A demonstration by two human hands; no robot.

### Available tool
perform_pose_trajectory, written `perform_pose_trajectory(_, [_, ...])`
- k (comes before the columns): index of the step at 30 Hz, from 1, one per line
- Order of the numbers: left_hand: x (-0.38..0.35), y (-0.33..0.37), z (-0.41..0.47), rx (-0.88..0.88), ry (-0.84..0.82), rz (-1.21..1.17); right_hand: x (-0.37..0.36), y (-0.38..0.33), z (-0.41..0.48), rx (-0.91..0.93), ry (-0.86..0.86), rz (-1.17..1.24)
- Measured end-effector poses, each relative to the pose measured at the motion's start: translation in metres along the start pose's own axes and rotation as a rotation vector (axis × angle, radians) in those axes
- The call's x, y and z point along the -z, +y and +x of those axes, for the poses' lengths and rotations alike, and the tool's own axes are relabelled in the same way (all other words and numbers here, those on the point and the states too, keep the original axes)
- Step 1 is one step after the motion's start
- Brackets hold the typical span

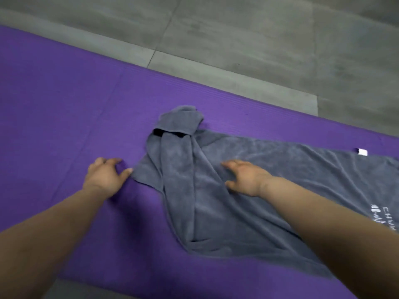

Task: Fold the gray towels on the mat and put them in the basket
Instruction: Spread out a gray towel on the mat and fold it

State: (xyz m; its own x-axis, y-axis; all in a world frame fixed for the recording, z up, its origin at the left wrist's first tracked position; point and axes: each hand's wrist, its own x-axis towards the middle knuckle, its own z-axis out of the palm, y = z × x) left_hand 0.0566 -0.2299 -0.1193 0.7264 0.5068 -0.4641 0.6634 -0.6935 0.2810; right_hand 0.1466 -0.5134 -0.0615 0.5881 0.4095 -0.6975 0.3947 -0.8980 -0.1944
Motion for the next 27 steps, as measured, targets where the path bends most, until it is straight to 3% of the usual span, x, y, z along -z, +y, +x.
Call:
perform_pose_trajectory(4, [-0.008, 0.002, -0.004, -0.073, 0.171, -0.087, -0.022, -0.046, 0.015, -0.110, -0.082, 0.136])
perform_pose_trajectory(8, [-0.025, -0.003, -0.010, -0.199, 0.178, -0.095, -0.046, -0.067, 0.012, -0.224, -0.104, 0.119])
perform_pose_trajectory(16, [0.005, -0.024, -0.025, -0.130, 0.096, -0.511, -0.055, -0.068, 0.007, -0.317, 0.153, 0.160])
perform_pose_trajectory(21, [0.037, -0.090, -0.054, -0.048, -0.118, -0.352, -0.060, -0.084, 0.012, -0.276, 0.355, 0.179])
perform_pose_trajectory(25, [0.035, -0.143, -0.067, 0.063, -0.487, 0.154, -0.060, -0.100, 0.027, -0.223, 0.309, 0.111])
perform_pose_trajectory(27, [0.041, -0.153, -0.060, 0.080, -0.563, 0.246, -0.060, -0.105, 0.033, -0.217, 0.306, 0.102])
